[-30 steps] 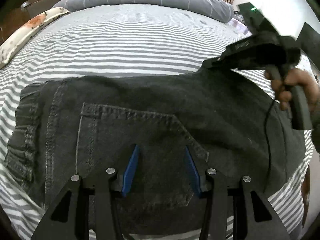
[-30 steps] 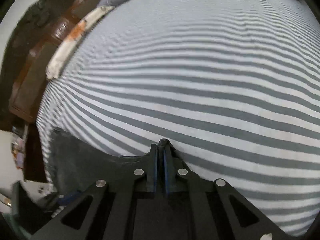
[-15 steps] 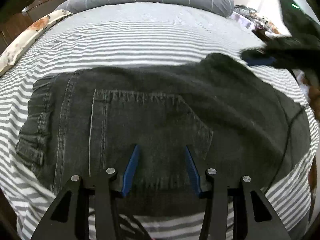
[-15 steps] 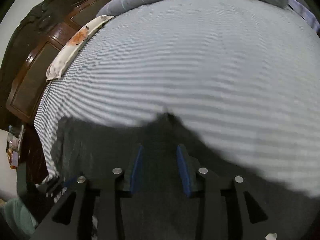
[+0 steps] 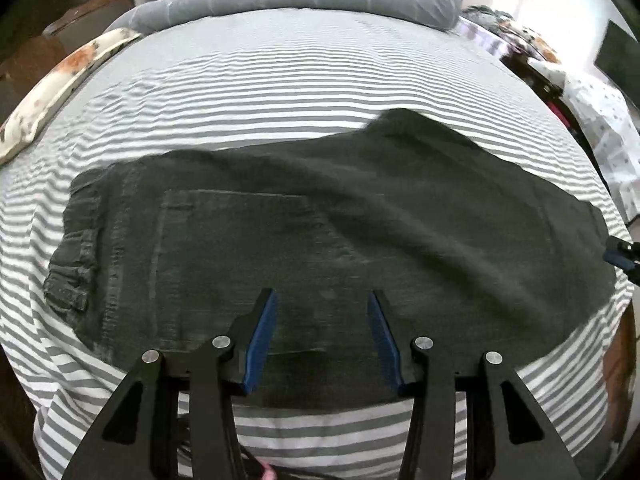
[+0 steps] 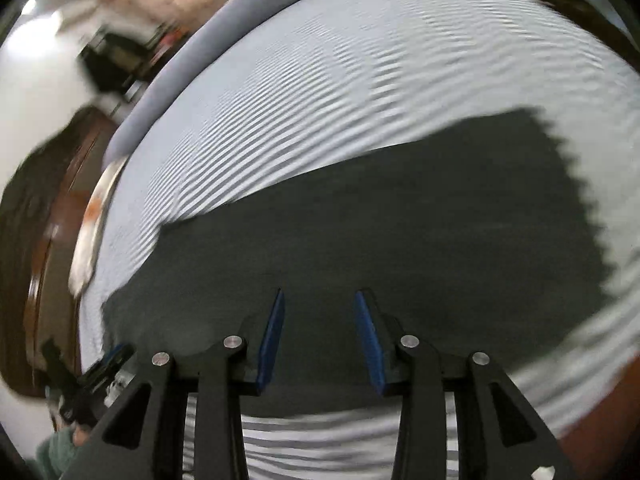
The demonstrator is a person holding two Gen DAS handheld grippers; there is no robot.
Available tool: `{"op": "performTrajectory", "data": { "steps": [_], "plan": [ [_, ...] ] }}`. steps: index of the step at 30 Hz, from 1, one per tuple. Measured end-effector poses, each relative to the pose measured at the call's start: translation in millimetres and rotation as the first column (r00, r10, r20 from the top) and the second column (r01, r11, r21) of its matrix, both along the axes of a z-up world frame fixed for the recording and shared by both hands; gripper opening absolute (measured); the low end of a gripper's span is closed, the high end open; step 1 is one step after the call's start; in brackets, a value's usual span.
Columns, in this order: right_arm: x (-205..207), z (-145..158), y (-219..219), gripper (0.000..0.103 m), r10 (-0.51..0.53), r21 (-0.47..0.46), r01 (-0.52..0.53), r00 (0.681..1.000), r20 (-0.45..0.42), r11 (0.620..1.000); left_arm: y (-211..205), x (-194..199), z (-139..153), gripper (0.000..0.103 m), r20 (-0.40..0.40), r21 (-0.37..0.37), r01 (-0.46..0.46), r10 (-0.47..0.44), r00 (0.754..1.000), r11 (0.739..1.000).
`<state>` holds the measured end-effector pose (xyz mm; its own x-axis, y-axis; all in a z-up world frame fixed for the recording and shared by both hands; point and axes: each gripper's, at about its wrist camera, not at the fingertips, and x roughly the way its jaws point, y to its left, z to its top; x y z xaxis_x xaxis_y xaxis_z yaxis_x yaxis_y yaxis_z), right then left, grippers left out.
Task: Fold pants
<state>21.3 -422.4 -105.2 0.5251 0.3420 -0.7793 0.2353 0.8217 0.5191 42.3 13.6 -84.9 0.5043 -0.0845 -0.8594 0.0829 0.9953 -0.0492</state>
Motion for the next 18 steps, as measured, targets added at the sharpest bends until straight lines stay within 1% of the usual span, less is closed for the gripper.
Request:
{"op": "performTrajectory", "data": {
  "steps": [2,4,5,8,9,13,15,18],
  "plan": [
    [-17.4,-5.4,-39.3,0.036,-0.093,0.024,0.093,0.996,-0.004,0.995,-18.2,-1.8,3.8,0.048,0.011,0.007,0.036,-0.037,0.999,0.999],
    [-35.3,-13.5,-76.6,0.036,-0.188,0.057,0.188,0.982,-0.013,0.98,-39.0,-3.3,6.2,0.048,0.017,0.012,0.082,-0.082,0.996,0.997],
    [-41.7,-17.7,-89.7,0.036,-0.221,0.072,0.222,0.975,-0.015,0.972,-54.0,-4.1,7.3,0.048,0.02,0.015,0.117,-0.117,0.993,0.993],
    [-54.5,-32.7,-120.3,0.036,-0.297,0.097,0.299,0.954,-0.035,0.949,-87.2,-3.5,8.5,0.048,0.025,0.03,0.175,-0.175,0.984,0.984],
    [-56.3,-36.7,-126.3,0.036,-0.312,0.099,0.314,0.949,-0.04,0.944,-102.1,-2.8,8.3,0.048,0.027,0.033,0.202,-0.202,0.979,0.979],
    [-53.2,-56.2,-145.6,0.035,-0.342,0.115,0.348,0.937,-0.066,0.93,-139.0,1.1,3.1,0.048,0.021,0.038,0.255,-0.255,0.967,0.966],
    [-46.8,-64.4,-148.0,0.035,-0.347,0.115,0.354,0.935,-0.078,0.928,-155.1,4.7,-4.4,0.048,-0.003,0.04,0.273,-0.273,0.962,0.961],
    [-44.9,-70.0,-150.1,0.025,-0.344,0.113,0.351,0.936,-0.081,0.929,-168.6,10.0,-17.4,0.048,-0.048,0.052,0.281,-0.279,0.959,0.958]
  ]
}}
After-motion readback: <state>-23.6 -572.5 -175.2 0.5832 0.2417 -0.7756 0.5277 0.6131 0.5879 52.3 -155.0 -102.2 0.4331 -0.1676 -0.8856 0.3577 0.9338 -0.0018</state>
